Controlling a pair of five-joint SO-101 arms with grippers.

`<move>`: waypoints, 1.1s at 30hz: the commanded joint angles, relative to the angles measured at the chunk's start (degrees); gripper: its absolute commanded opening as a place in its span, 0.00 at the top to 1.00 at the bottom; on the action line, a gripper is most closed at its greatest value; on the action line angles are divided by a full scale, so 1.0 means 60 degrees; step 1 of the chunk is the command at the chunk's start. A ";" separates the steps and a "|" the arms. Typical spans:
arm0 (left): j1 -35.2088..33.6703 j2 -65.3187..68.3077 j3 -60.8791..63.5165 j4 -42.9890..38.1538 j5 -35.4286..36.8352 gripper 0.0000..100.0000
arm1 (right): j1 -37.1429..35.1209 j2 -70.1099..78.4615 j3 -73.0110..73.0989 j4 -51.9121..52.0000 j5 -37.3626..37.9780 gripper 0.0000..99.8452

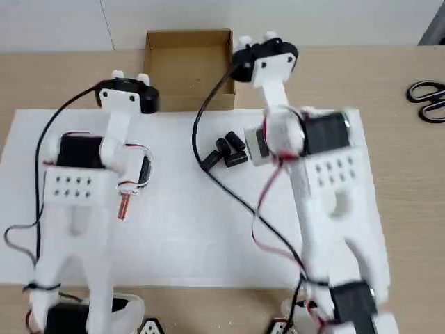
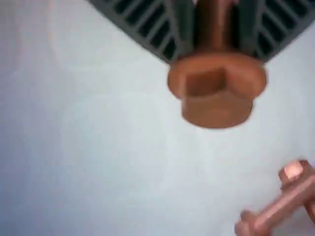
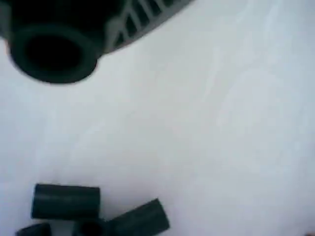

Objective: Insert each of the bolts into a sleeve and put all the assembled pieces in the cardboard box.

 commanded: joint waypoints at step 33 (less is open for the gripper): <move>0.2344 -0.5304 0.5692 -0.9524 0.4190 0.99 | -0.1663 -0.9648 1.4681 -0.9795 -0.0571 1.00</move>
